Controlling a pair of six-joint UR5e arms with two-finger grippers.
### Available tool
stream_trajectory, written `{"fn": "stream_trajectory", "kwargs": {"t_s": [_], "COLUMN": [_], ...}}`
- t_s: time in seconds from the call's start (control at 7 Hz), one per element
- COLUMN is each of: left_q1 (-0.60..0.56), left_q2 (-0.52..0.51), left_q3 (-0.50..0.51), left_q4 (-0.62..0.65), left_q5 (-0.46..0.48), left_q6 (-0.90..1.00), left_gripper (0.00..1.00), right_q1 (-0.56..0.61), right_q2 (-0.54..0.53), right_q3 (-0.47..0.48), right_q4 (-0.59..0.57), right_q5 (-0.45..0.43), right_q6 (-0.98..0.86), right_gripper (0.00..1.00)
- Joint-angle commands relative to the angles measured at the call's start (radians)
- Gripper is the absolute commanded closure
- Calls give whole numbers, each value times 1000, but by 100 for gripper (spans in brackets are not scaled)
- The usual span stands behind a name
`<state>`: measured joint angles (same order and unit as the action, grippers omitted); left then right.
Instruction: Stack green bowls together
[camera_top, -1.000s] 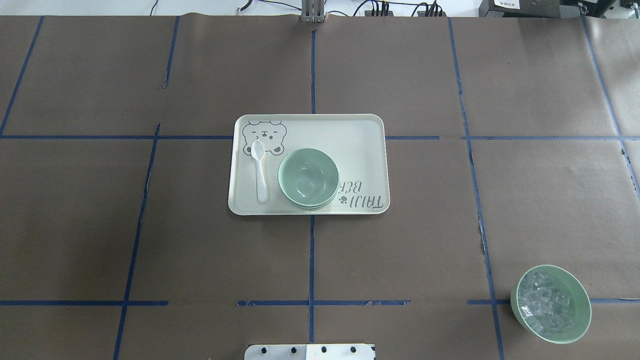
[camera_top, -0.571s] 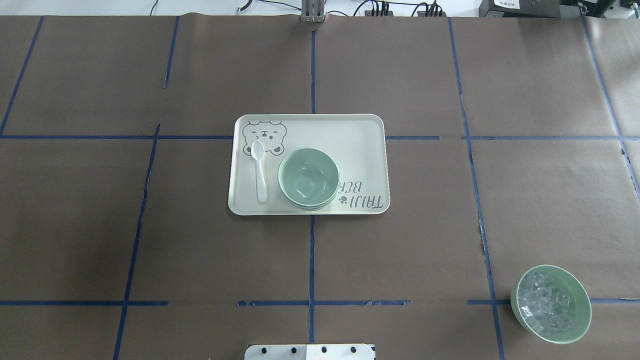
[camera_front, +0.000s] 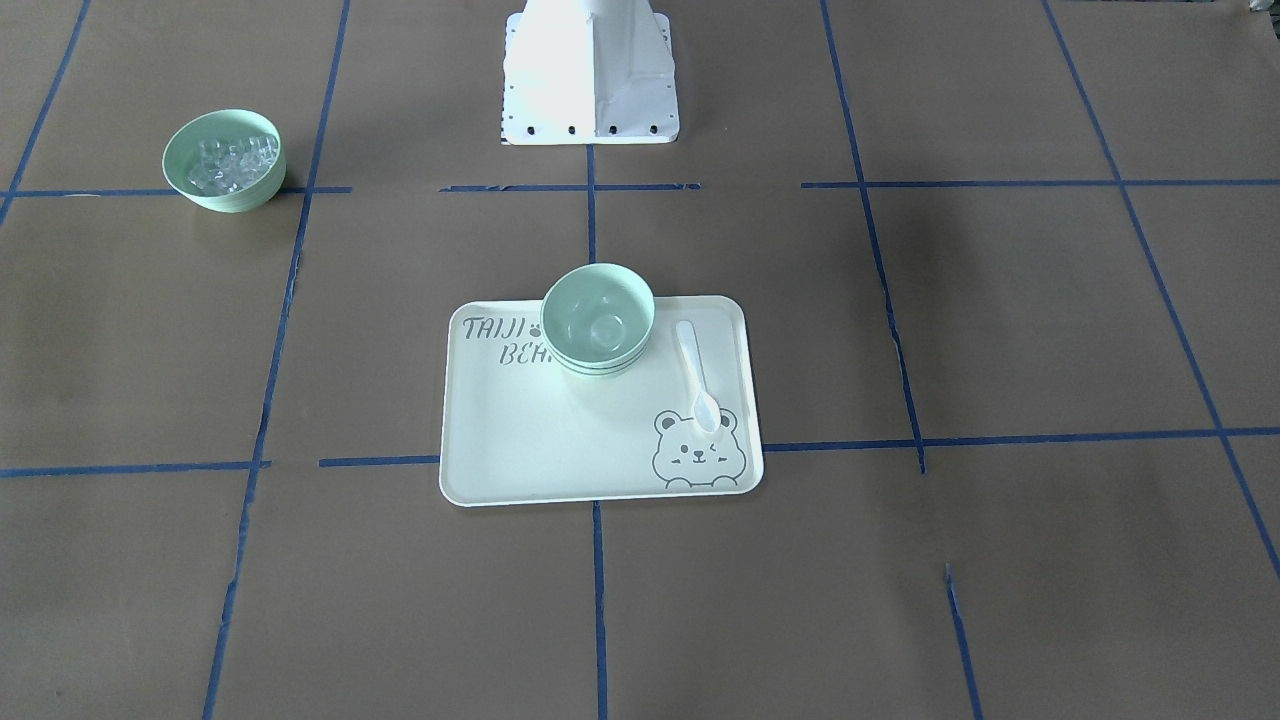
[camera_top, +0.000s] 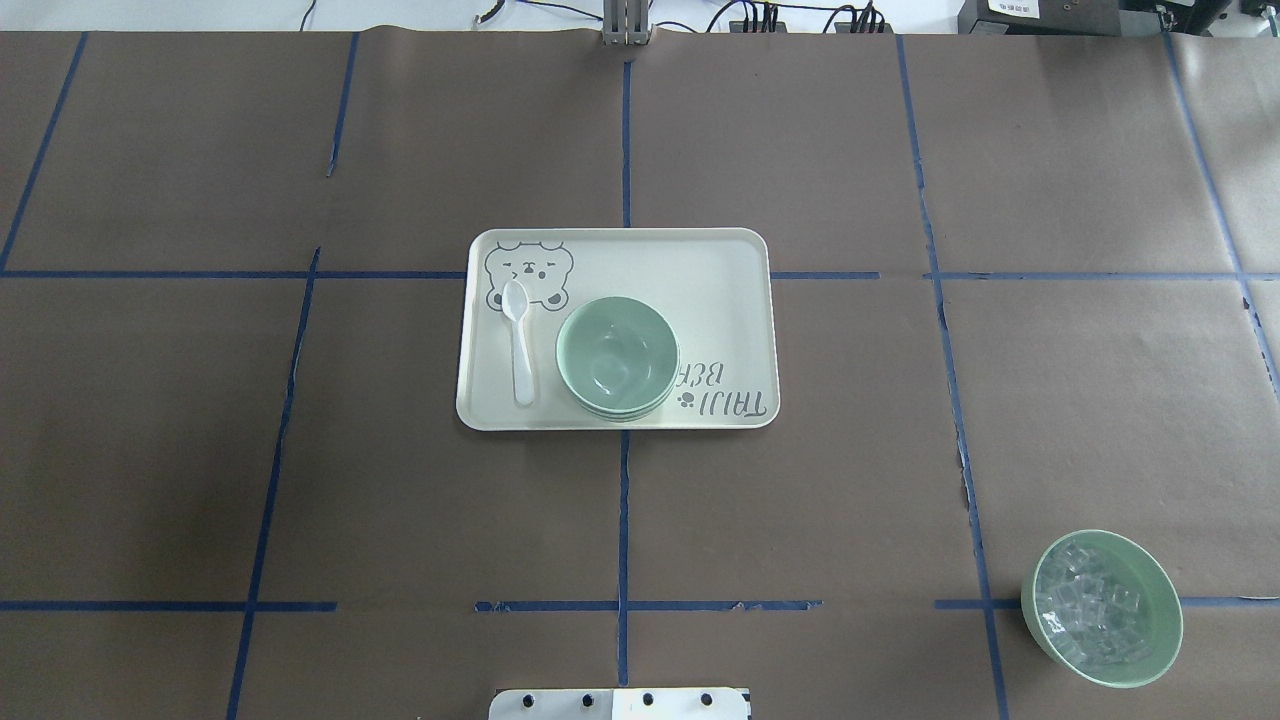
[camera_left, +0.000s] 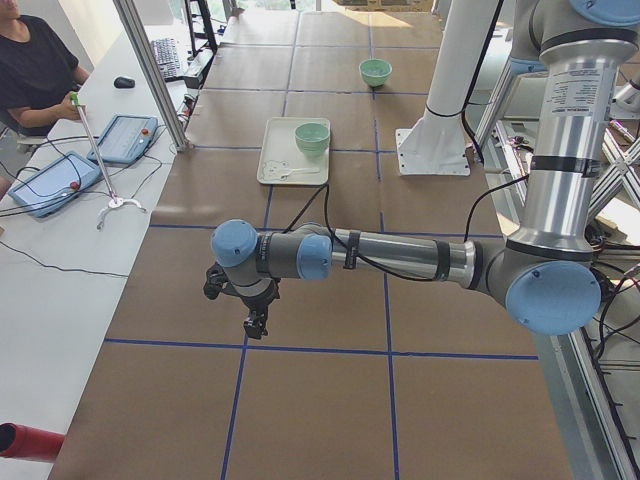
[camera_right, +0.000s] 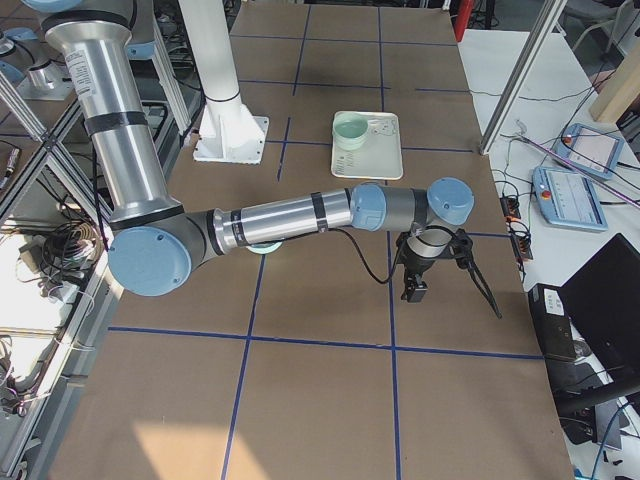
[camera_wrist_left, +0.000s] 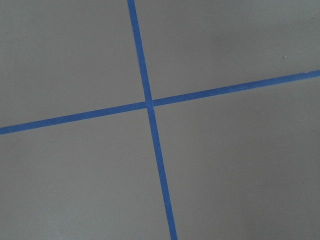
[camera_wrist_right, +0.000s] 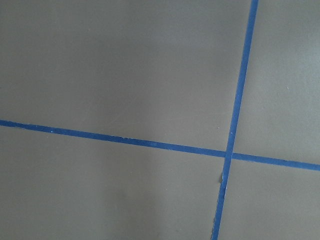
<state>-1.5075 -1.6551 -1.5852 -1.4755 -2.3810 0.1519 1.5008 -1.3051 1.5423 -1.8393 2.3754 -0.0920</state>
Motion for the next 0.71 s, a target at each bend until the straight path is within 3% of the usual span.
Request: {"fn": "stream_trajectory", "kwargs": {"t_s": [0.0, 0.57], "left_q1": [-98, -96], "left_q2": [-44, -46], "left_q3": [-6, 2], "left_q4": [53, 52], "left_q5": [0, 2], "left_q6": [0, 0], "left_gripper": [0, 0], "right_q1": [-1, -1], "right_q2": [0, -2], "right_q3": [-7, -1], "right_q4": [2, 0], "right_q5": [-1, 22], "right_q6": [6, 6], "right_gripper": [0, 0]}}
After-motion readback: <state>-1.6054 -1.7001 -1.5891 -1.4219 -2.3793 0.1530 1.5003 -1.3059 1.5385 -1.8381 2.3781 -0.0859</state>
